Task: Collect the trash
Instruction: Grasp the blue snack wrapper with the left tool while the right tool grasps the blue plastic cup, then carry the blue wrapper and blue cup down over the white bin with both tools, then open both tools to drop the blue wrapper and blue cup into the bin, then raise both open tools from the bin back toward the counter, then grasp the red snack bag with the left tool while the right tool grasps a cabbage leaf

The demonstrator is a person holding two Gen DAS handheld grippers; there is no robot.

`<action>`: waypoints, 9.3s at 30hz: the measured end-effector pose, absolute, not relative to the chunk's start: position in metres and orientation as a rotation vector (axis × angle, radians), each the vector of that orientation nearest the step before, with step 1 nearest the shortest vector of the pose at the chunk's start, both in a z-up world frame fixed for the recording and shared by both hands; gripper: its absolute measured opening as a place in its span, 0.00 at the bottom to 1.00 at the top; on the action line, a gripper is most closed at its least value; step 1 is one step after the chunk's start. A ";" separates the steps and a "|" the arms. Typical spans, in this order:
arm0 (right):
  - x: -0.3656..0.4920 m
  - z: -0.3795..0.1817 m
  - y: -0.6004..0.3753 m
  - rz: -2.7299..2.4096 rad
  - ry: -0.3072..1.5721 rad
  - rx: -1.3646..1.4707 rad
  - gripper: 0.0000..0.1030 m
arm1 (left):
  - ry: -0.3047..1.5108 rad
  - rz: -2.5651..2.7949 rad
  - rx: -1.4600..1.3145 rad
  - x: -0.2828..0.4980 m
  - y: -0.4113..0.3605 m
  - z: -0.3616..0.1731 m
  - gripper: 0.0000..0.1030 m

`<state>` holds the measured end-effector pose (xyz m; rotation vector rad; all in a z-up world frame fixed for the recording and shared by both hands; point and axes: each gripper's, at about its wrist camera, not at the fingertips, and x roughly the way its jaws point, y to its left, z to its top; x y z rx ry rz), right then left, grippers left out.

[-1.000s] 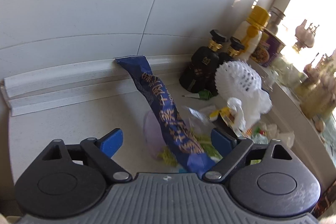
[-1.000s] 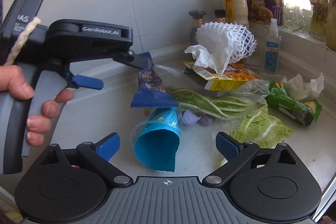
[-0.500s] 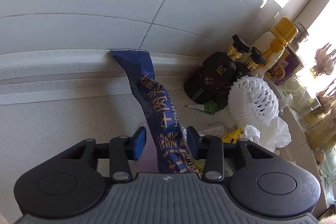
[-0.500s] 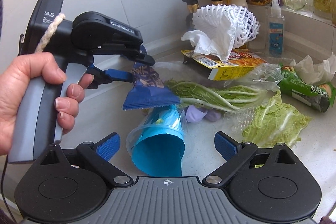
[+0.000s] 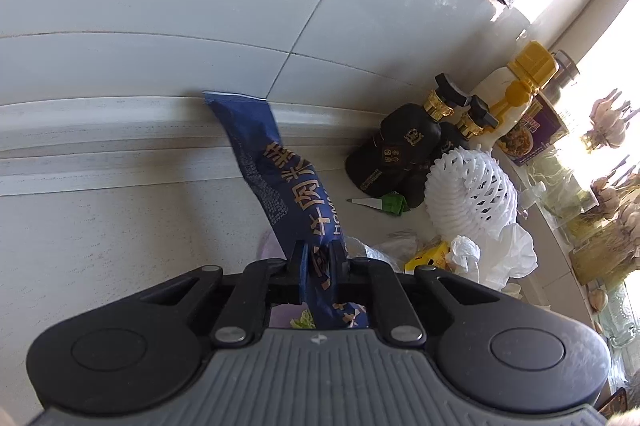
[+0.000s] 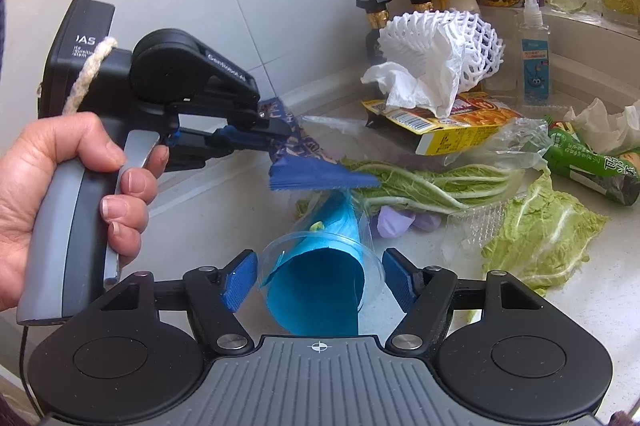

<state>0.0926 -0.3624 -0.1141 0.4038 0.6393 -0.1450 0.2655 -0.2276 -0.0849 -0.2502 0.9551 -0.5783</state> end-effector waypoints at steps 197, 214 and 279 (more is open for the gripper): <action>0.047 -0.135 -0.021 0.238 1.003 0.075 0.90 | 1.135 -0.365 0.071 0.126 0.140 -0.201 0.98; 0.025 -0.057 -0.103 0.131 0.733 0.050 0.95 | 0.949 -0.370 -0.012 0.120 0.086 -0.126 0.99; 0.065 -0.135 -0.403 -0.508 0.774 0.230 0.75 | 1.285 -0.519 -0.400 0.160 -0.151 -0.135 0.23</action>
